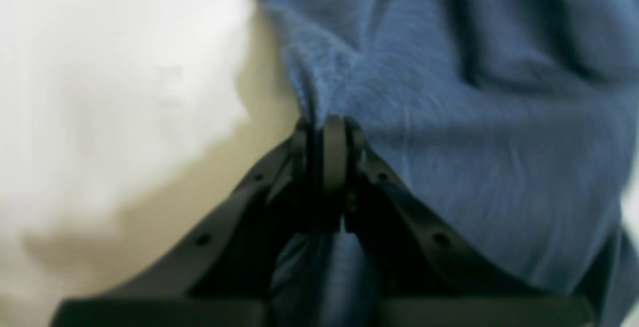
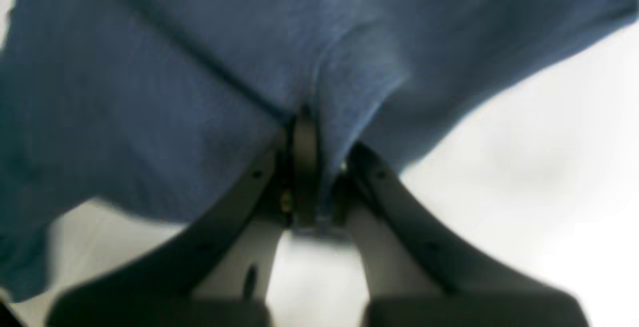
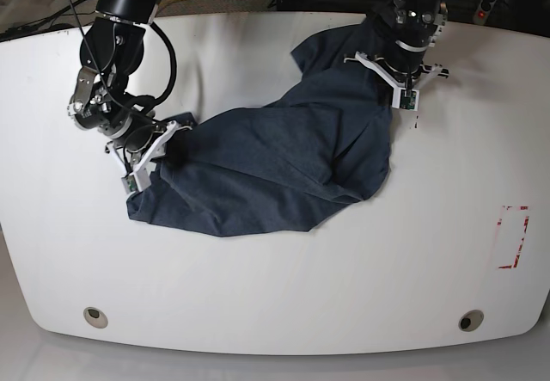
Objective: Fold the T-shirt properly
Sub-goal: 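Lift the shirt with both grippers and pull it apart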
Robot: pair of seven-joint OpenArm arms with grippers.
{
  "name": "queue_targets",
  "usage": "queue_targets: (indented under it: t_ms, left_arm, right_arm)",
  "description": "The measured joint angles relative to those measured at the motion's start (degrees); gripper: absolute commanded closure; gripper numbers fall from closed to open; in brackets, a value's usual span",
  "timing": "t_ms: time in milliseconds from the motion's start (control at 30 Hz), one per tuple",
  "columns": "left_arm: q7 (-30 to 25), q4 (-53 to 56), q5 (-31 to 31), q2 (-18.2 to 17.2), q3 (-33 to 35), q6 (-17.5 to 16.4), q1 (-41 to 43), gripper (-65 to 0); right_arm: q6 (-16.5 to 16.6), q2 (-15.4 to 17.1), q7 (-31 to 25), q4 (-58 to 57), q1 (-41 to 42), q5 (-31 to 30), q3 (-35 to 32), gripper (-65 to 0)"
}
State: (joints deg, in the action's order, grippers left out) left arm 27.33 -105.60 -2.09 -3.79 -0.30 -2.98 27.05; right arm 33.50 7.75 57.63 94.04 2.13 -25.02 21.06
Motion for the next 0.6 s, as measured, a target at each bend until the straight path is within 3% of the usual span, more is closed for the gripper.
queue_targets:
  t_ms: [100, 600]
  left_arm:
    - [5.2, -1.8, -0.2, -2.3, -1.3, -0.7, -3.5, -0.1]
    - [17.8, -8.1, -0.8, -12.3, -3.3, -1.0, -22.8, 0.0]
  right_arm:
    - [0.1, 1.6, -0.3, 0.7, 2.7, -0.5, -0.1, 0.0]
    - [0.1, 6.3, 0.7, 0.6, 20.8, 0.0, -2.0, 0.0]
